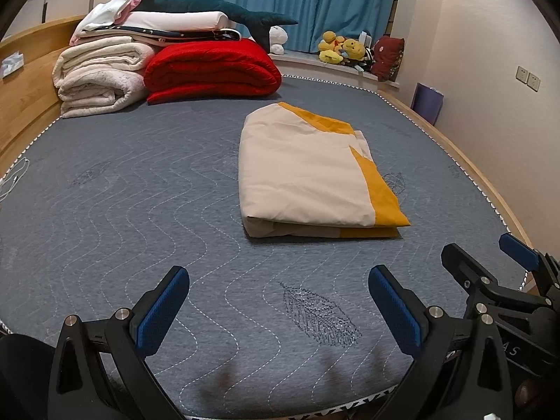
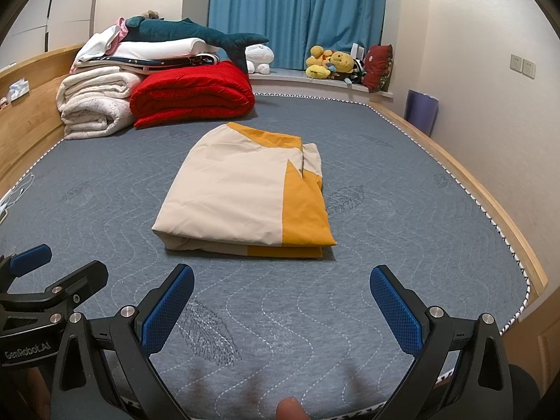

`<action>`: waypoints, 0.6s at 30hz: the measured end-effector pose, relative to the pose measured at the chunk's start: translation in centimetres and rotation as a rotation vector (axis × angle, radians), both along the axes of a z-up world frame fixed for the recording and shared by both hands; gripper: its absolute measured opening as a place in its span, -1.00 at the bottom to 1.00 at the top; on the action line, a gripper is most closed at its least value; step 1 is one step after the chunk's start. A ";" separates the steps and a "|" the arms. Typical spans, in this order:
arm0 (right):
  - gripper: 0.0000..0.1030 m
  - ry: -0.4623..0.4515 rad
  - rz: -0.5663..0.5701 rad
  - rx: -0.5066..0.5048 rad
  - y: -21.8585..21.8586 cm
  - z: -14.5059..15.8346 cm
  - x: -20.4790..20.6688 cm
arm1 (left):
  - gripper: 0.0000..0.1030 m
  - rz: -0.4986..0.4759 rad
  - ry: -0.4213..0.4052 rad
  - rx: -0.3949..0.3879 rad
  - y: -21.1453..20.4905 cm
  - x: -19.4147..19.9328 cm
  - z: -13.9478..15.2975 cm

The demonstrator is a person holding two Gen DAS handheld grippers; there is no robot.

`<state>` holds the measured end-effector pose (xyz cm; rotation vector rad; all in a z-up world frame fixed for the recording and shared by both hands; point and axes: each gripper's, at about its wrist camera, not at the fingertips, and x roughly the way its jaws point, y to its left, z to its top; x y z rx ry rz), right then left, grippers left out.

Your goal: Fold large clothes

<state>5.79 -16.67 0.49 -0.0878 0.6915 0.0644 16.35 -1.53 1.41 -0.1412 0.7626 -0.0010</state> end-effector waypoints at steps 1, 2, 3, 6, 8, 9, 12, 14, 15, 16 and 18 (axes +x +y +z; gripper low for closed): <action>0.95 0.000 0.000 0.000 0.0 0.0 0.0 | 0.98 -0.001 -0.001 -0.001 0.0 0.0 0.0; 0.95 0.001 0.000 0.001 0.0 0.0 0.0 | 0.98 -0.002 -0.002 -0.001 0.0 0.0 0.0; 0.95 0.000 0.000 0.001 0.0 0.0 0.0 | 0.98 -0.003 -0.003 -0.001 0.0 0.0 0.1; 0.95 0.000 0.001 0.000 -0.1 0.0 0.0 | 0.98 -0.006 -0.004 -0.003 0.0 0.0 0.1; 0.95 0.000 0.002 0.000 -0.2 0.0 0.0 | 0.98 -0.008 -0.005 -0.003 0.1 0.0 0.1; 0.95 0.000 0.003 0.000 -0.2 0.0 0.0 | 0.98 -0.007 -0.004 -0.003 0.1 0.0 0.1; 0.95 0.000 0.003 -0.001 -0.2 0.0 0.0 | 0.98 -0.007 -0.004 -0.005 0.0 0.0 0.2; 0.95 -0.001 0.003 0.000 -0.2 0.0 0.0 | 0.98 -0.008 -0.003 -0.005 0.1 0.1 0.2; 0.95 -0.001 0.002 -0.001 -0.2 0.0 0.0 | 0.98 -0.008 -0.003 -0.005 0.1 0.1 0.2; 0.95 0.000 0.002 -0.001 -0.2 0.0 0.0 | 0.98 -0.008 -0.003 -0.005 0.1 0.0 0.2; 0.95 0.000 0.003 0.000 -0.3 0.0 0.0 | 0.98 -0.007 -0.004 -0.005 0.0 0.0 0.2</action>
